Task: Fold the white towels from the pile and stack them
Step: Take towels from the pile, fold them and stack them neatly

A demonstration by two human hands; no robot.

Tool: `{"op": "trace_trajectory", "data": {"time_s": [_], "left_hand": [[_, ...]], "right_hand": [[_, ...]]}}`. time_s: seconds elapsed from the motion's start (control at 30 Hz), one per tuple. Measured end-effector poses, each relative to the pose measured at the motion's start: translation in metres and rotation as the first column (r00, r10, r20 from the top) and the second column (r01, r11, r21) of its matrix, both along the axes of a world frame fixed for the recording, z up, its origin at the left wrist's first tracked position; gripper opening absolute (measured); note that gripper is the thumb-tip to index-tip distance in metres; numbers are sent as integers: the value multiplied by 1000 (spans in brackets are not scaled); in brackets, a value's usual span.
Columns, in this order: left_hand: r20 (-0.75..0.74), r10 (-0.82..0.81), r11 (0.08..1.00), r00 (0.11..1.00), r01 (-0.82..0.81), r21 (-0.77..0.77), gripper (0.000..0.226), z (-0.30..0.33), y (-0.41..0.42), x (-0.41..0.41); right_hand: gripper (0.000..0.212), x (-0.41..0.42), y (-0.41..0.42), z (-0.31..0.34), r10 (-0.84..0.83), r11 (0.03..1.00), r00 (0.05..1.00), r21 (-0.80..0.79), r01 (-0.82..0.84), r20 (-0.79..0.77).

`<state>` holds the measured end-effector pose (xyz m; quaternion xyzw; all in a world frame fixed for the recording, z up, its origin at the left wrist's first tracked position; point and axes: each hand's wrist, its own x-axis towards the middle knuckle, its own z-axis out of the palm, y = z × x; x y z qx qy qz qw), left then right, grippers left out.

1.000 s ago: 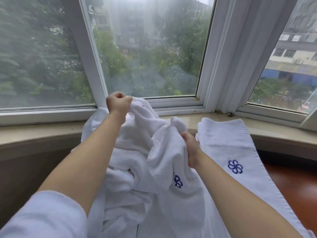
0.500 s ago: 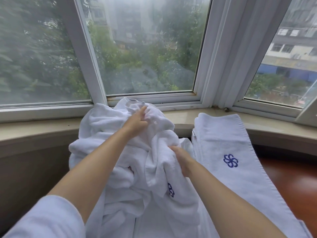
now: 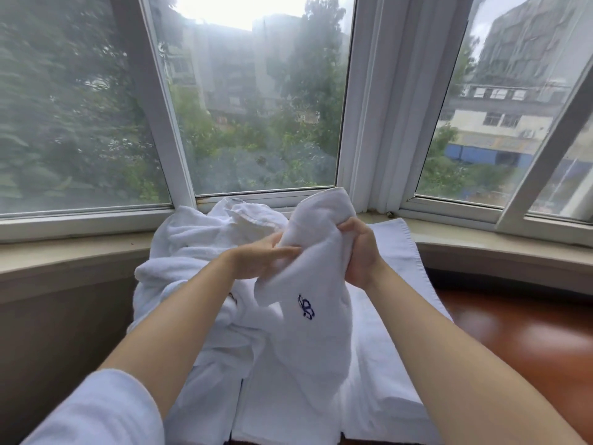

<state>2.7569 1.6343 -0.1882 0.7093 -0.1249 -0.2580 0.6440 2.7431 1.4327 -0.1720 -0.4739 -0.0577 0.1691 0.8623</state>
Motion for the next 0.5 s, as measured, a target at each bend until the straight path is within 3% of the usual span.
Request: {"op": "trace_trajectory", "data": {"time_s": [0.17,0.37,0.43,0.5], "left_hand": [[-184,-54,992,982,31,-126,48,7,0,-25],[-174,60,966,983,-101,-239,24,31,-6,-41],[-158,124,957,980,-160,-241,20,39,-6,-45],[-116,198,954,973,-219,-203,22,50,-1,-50]], "right_hand": [[38,-17,-21,15,46,992,998,118,-52,51],[36,-37,-27,31,51,982,995,177,-65,83],[34,-39,-24,38,10,992,996,124,-21,92],[29,-40,-25,45,-80,995,991,-55,86,104]]}}
